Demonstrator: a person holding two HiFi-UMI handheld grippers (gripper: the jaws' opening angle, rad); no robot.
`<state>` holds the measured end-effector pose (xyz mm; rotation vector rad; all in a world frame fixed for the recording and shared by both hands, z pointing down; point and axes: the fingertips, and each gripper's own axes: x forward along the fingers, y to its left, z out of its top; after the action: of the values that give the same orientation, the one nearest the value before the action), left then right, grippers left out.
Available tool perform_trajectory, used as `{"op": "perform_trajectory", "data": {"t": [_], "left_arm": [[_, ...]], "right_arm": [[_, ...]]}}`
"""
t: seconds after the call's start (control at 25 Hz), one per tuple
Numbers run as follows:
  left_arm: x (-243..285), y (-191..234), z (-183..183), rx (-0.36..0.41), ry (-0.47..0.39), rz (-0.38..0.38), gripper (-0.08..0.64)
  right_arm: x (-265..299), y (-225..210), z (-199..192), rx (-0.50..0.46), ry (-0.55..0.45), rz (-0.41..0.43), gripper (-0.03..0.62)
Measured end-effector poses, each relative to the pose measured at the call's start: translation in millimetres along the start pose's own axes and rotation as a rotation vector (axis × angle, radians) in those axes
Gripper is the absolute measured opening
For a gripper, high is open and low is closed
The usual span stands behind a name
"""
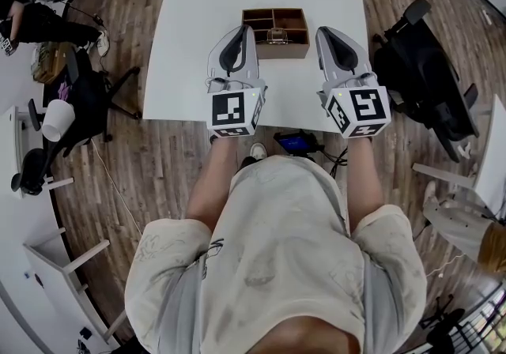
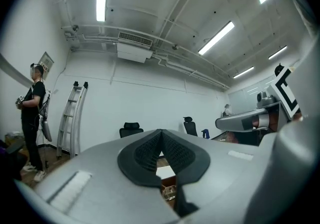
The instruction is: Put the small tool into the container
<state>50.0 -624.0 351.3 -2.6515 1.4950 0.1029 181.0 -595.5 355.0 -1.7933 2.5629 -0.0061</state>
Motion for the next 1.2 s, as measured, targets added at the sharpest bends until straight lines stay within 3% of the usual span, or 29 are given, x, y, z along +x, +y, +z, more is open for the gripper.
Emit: {"op": "perform_trajectory", "data": {"t": [0.16, 0.32, 1.2], "left_arm": [[-2, -3, -2, -0.005, 0.005, -0.005, 0.011], [-5, -9, -1, 0.0, 0.001, -0.017, 0.011], [-6, -1, -23, 0.001, 0.031, -0.007, 0.011]], "right_arm": [[-4, 7, -2, -0.001, -0.012, 0.033, 0.006], [-6, 6, -8, -0.017, -0.003, 0.001, 0.006], [6, 3, -20, -0.015, 0.016, -0.005, 0.006]]}}
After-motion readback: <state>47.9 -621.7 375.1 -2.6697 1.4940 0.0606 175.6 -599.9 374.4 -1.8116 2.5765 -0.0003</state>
